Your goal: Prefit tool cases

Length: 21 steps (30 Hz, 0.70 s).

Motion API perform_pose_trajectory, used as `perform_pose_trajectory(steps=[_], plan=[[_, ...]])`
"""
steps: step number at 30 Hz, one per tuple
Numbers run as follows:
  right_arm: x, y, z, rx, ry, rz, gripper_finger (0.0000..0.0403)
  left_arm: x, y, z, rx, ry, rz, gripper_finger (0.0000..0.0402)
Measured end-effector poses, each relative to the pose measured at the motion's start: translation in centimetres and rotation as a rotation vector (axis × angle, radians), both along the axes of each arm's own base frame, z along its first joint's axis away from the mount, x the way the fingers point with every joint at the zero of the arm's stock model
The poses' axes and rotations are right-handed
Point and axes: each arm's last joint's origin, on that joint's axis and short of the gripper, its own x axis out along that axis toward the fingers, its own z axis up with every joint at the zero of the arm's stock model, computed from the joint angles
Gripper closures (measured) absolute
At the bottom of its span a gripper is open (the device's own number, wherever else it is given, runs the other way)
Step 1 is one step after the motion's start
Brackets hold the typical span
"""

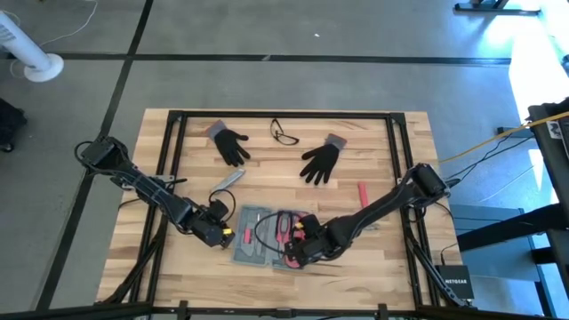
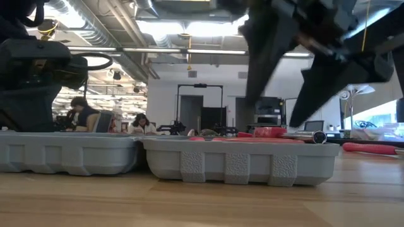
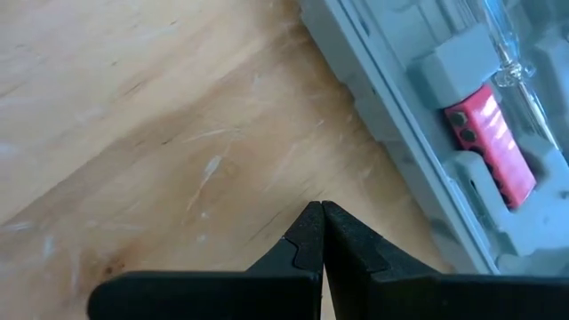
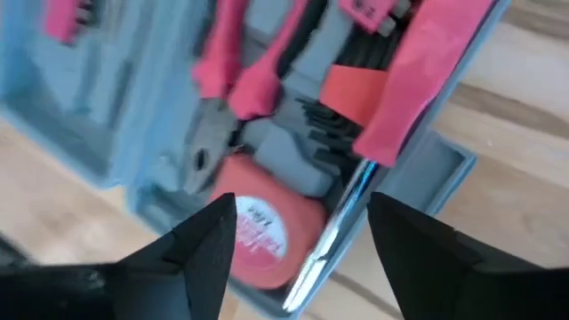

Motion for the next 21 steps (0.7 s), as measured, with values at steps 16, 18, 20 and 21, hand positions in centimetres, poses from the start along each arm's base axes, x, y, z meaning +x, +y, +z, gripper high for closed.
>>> perform_pose_trajectory(steps=[16,18,20,21], plan=[[0.7,-1.7,-1.2,-0.010,0.065,-0.064,0.0216,0.3,0.6,0.0,0.017,-0.001,0.019,0.0401],[0.8,-1.8,-1.2,0.000,0.065,-0.067,0.0218,0.4,0.7,0.0,0.020,0.000,0.020,0.0401],[0.7,-1.8,-1.2,0.002,0.071,-0.074,0.0222,0.4,0.7,0.0,0.020,-0.001,0.019,0.0401],[0.7,-1.9,-1.2,0.003,0.076,-0.086,0.0225,0.4,0.7,0.0,0.021,0.000,0.019,0.0401]])
